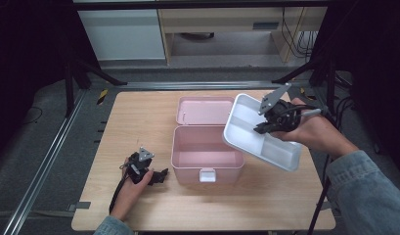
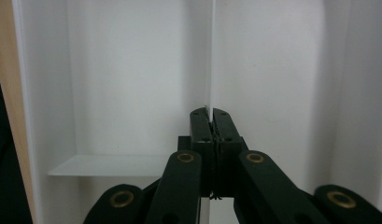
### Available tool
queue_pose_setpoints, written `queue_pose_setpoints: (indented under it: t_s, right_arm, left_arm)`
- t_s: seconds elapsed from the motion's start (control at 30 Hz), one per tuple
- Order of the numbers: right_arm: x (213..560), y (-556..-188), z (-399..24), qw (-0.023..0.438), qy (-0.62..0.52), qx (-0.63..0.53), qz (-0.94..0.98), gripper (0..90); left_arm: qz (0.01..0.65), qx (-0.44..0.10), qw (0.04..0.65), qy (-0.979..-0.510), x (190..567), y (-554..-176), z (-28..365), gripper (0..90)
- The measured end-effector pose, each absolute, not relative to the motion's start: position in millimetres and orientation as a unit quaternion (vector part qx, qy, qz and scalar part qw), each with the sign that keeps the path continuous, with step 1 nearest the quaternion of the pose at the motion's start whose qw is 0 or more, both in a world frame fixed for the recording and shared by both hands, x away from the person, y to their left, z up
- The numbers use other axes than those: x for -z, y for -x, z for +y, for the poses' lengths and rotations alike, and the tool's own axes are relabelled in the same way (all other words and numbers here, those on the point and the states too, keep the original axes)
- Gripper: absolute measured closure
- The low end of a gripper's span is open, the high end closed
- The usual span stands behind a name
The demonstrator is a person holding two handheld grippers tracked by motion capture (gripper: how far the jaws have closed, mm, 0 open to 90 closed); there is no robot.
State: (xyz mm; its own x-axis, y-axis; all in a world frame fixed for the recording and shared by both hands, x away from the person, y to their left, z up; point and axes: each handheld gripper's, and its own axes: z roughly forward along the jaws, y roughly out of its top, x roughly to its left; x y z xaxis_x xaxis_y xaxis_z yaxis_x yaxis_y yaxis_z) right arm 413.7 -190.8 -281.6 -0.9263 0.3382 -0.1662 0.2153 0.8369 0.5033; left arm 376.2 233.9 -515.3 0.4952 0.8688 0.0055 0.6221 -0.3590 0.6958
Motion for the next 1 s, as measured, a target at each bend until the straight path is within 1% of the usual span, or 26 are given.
queue_pose_setpoints:
  t_s: [0.33, 0.5, 0.77, 1.0]
  right_arm:
    - [308.7, -396.9, -231.9, 0.120, -0.178, -0.235, 0.948, 89.8]
    - [328.5, -386.7, -246.8, 0.109, -0.192, -0.234, 0.947, 89.8]
    - [364.8, -372.8, -263.3, 0.089, -0.210, -0.224, 0.948, 89.8]
    - [383.2, -359.5, -270.1, 0.081, -0.213, -0.217, 0.949, 89.8]
  left_arm:
    - [0.464, -0.191, 0.323, -0.802, 515.2, -376.2, 234.0, 0.0]
    - [0.464, -0.191, 0.322, -0.803, 515.1, -376.1, 234.0, 0.0]
    - [0.463, -0.190, 0.324, -0.803, 515.3, -376.4, 234.1, 0.0]
    - [0.463, -0.190, 0.323, -0.803, 515.2, -377.4, 233.4, 0.0]
